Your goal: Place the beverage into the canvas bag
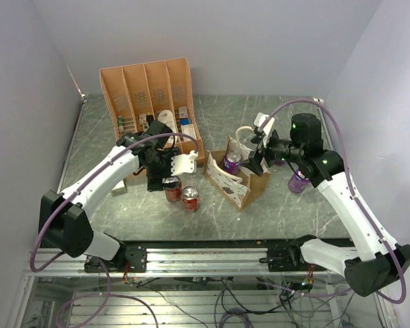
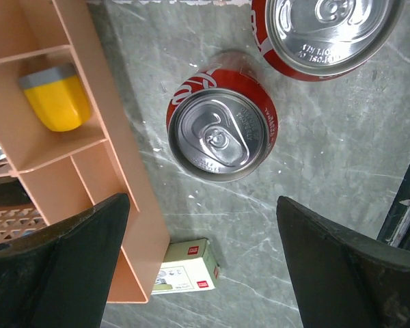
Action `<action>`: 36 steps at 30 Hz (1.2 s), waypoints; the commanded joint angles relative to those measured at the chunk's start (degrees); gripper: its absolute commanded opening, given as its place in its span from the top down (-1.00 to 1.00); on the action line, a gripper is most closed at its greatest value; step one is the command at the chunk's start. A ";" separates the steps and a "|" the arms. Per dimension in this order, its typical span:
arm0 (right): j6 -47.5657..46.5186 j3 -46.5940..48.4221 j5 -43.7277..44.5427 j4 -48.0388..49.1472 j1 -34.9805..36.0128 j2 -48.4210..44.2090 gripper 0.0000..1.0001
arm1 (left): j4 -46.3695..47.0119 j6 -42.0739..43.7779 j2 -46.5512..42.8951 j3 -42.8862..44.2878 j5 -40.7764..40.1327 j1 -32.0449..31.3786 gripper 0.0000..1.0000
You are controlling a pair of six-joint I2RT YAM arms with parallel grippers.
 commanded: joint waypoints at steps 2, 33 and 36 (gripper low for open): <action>-0.38 -1.49 -0.82 1.35 -0.75 -2.94 -0.71 | 0.36 0.90 2.29 0.51 0.53 0.71 -0.99; 1.07 -7.08 -4.94 5.84 -7.23 -7.07 -0.78 | 5.22 -1.55 6.73 -2.04 10.54 0.71 0.18; 1.74 -8.64 -5.35 7.52 -9.24 -8.48 -0.79 | 2.33 -2.50 6.11 1.00 7.32 0.69 0.41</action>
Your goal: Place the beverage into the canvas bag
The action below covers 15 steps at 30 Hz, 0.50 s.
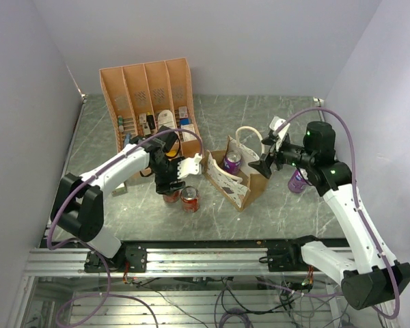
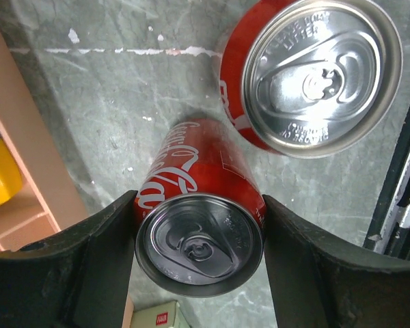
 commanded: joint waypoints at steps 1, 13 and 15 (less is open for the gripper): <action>1.35 -2.10 -0.83 3.86 -2.90 -2.69 -0.80 | -4.72 -1.43 -2.92 6.25 -3.39 0.24 0.46; 2.50 -5.31 8.54 7.94 -3.79 0.67 -0.78 | -3.84 -9.22 -8.08 24.43 -6.08 -1.77 0.86; 4.28 -6.05 12.40 10.13 -3.75 0.60 -0.76 | -2.16 -11.83 -7.74 27.34 -5.96 -2.91 0.86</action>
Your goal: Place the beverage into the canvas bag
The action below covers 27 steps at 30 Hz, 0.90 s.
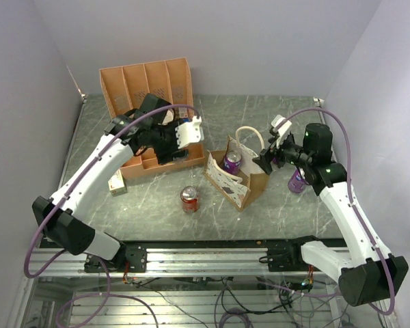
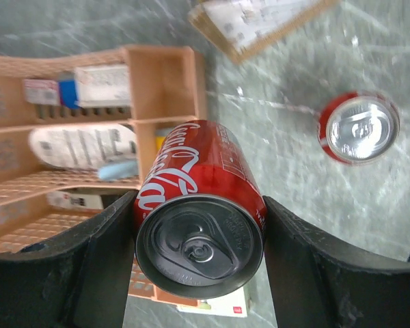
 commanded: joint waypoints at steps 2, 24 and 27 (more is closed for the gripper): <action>3.78 -2.78 10.58 6.41 -0.54 -0.22 -0.71 | 6.40 -7.82 -1.02 8.86 0.01 -3.07 0.86; 2.59 -7.05 2.87 6.42 -3.30 0.56 -0.16 | 30.44 -25.90 15.85 19.81 16.28 -12.37 0.86; 2.99 -6.96 2.34 6.58 -3.29 1.20 -0.13 | 31.43 -26.23 16.97 18.09 17.94 -12.82 0.86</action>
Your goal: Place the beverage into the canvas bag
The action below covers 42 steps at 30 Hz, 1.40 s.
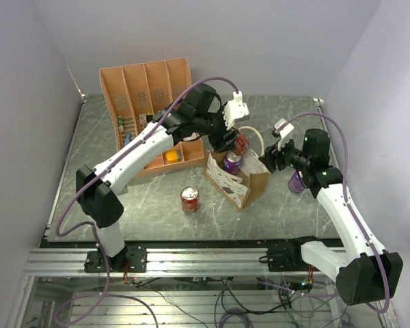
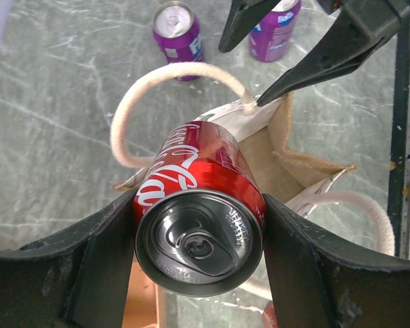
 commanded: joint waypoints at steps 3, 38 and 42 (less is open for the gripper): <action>1.02 -0.04 -0.23 1.06 -0.41 1.73 0.03 | 11.36 -2.97 -0.07 -2.63 8.79 -0.84 0.86; 3.86 0.13 2.25 2.45 0.64 0.05 0.90 | -1.94 15.08 18.20 7.90 -0.14 -8.14 0.86; 4.42 -0.04 2.22 2.63 0.66 0.09 0.90 | 2.19 14.84 17.30 4.31 -1.02 -8.49 0.86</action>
